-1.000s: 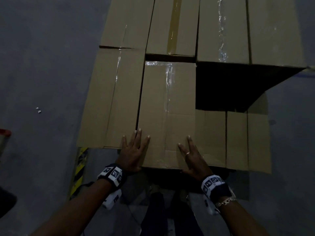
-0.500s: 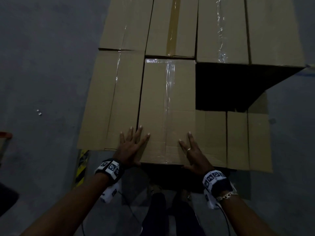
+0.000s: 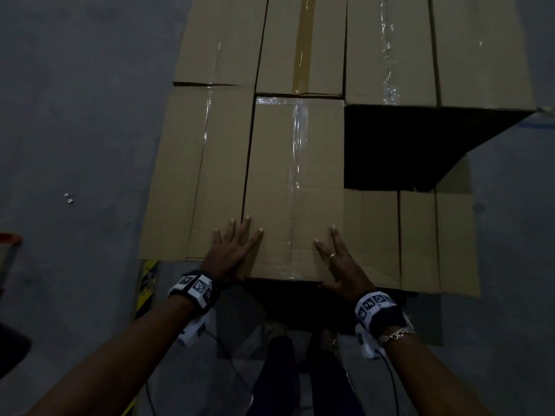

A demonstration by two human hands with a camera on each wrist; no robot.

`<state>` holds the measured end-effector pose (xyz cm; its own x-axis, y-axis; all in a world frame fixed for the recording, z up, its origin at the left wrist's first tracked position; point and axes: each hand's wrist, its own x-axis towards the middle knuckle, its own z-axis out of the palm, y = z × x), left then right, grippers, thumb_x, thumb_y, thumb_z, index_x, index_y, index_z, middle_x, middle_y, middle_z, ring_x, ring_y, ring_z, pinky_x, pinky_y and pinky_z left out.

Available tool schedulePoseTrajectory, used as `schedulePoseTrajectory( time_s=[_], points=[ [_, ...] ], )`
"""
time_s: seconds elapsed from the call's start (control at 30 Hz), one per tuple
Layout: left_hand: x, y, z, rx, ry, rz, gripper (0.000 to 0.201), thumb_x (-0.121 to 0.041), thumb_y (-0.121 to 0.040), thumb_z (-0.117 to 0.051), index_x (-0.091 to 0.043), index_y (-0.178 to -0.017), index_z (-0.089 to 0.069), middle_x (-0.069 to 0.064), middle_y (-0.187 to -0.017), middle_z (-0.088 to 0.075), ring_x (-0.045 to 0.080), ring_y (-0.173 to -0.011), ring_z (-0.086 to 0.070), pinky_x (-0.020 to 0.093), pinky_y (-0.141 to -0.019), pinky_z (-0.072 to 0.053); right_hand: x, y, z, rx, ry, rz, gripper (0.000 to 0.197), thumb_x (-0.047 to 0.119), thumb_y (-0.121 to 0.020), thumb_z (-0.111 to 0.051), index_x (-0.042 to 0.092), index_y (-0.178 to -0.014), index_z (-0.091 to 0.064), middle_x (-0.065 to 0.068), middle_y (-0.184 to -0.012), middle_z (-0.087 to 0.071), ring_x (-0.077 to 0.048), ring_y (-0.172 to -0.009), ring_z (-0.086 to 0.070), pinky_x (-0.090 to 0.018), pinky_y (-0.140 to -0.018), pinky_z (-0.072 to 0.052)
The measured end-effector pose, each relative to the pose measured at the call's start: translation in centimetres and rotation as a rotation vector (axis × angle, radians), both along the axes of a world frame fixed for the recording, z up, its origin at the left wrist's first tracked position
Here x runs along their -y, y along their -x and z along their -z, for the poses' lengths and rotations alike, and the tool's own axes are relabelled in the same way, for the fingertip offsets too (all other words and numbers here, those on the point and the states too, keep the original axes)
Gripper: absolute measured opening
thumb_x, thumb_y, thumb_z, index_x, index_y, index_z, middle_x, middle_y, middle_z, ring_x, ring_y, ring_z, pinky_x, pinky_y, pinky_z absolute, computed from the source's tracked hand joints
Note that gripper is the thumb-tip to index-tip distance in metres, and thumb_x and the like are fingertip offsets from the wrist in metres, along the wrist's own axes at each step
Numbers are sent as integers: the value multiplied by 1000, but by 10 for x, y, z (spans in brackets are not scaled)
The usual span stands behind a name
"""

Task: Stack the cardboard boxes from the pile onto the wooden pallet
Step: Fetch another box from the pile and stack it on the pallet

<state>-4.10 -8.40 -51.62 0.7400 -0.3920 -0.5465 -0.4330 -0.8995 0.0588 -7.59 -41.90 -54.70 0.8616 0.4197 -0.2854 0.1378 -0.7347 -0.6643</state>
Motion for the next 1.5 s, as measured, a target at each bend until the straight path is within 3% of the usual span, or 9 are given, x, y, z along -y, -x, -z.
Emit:
schedulePoseTrajectory(
  time_s=[0.2, 0.33, 0.53, 0.7, 0.83, 1.07, 1.3, 1.43, 1.5],
  points=[
    [-4, 1, 3, 24, -15, 40, 145, -60, -63, -86, -24, -158, 17, 22, -164, 18, 55, -147, -15, 71, -107, -33, 0, 0, 2, -8, -24, 9, 118, 14, -67, -92, 28, -160, -20, 9, -164, 29, -24, -156, 1, -49, -116, -38],
    [-11, 5, 4, 31, 43, 52, 142, -58, -60, -88, -21, -161, 4, 25, -166, 2, 55, -142, -29, 69, -103, -39, -1, 1, 3, 10, -15, 2, 115, 17, -68, -91, 27, -160, -23, 6, -165, 26, -26, -156, 1, -51, -117, -36],
    [-18, 6, 1, 37, 87, 55, 137, -53, -65, -87, -21, -161, 6, 22, -166, 8, 52, -143, -29, 65, -107, -39, 3, 1, 2, 20, -46, 26, 111, 14, -69, -91, 26, -158, -27, 7, -167, 21, -23, -156, 0, -52, -116, -38],
    [-9, 12, 3, 52, -5, 65, 141, -55, -53, -92, -15, -161, -11, 28, -164, -10, 55, -138, -35, 66, -100, -44, 1, 2, 7, -7, -39, 15, 114, 12, -67, -91, 30, -158, -26, 8, -166, 23, -27, -156, 1, -55, -117, -34],
    [1, 18, 3, 46, -31, 34, 140, -50, -49, -95, -13, -159, -17, 29, -161, -19, 58, -132, -40, 68, -97, -45, 2, 2, 6, -17, -17, -8, 118, 9, -65, -92, 32, -158, -23, 6, -166, 25, -23, -156, 2, -50, -119, -33],
    [-3, 21, -1, 36, -23, 10, 134, -35, -53, -97, -16, -160, -19, 26, -163, -19, 56, -130, -46, 61, -96, -51, -5, 0, 6, -8, 34, -13, 114, 10, -72, -87, 40, -158, -18, 12, -163, 30, -32, -155, -3, -50, -118, -35],
    [-6, 20, 0, 39, -25, 4, 128, -34, -51, -98, -14, -158, -29, 26, -161, -25, 55, -125, -51, 59, -90, -54, -4, 0, 8, 5, 12, -10, 108, 10, -73, -86, 39, -157, -24, 14, -164, 28, -31, -155, -6, -48, -111, -44],
    [-3, 21, -4, 66, 39, -27, 117, -22, -73, -86, -19, -162, -9, 20, -167, -2, 53, -139, -36, 59, -105, -43, -1, -3, 5, 8, -18, -11, 104, 9, -75, -85, 36, -157, -27, 14, -165, 25, -26, -156, -4, -48, -114, -41],
    [-2, 21, -6, 87, 70, -57, 115, -15, -76, -83, -21, -162, -6, 17, -168, 1, 52, -141, -33, 59, -107, -41, -1, -5, 6, 20, -38, -6, 101, 9, -75, -84, 34, -156, -28, 11, -167, 20, -25, -156, -3, -50, -117, -37]
  ],
)
